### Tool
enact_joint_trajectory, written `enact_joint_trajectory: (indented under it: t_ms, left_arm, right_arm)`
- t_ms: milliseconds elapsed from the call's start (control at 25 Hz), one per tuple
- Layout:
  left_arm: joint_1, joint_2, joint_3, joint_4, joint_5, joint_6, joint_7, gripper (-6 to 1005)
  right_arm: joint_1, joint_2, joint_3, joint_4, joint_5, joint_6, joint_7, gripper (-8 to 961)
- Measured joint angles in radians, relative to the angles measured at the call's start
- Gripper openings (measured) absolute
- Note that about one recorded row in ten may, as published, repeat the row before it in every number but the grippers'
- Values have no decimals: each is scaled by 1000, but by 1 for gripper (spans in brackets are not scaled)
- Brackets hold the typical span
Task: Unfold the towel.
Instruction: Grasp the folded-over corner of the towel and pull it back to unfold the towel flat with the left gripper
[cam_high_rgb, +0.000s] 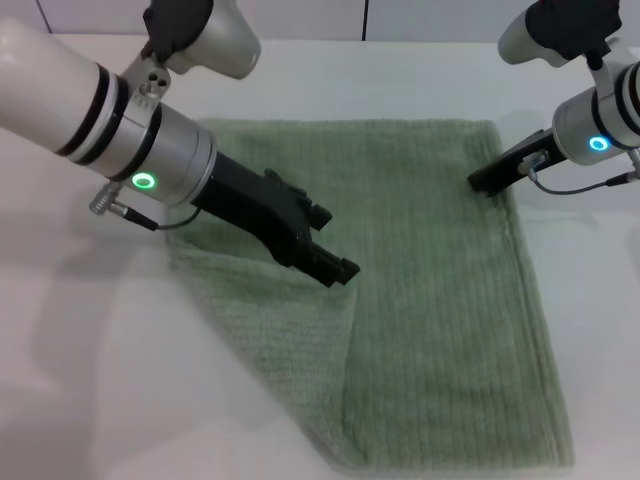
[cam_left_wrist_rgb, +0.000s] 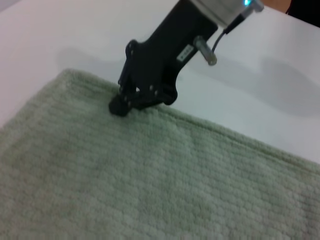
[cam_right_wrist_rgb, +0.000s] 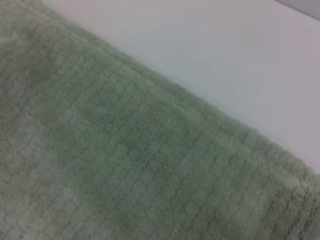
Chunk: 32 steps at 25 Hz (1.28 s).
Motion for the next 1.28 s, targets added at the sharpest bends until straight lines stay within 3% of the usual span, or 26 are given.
enact_joint_trajectory:
  t_ms: [680, 1280]
  left_arm:
    - [-13, -11, 137, -144, -32, -150, 26, 837]
    - [-16, -12, 224, -152, -35, -213, 16, 836]
  right_arm:
    - [1, 0, -2, -2, 0, -4, -1, -2]
    - [-3, 1, -2, -2, 0, -4, -3, -2]
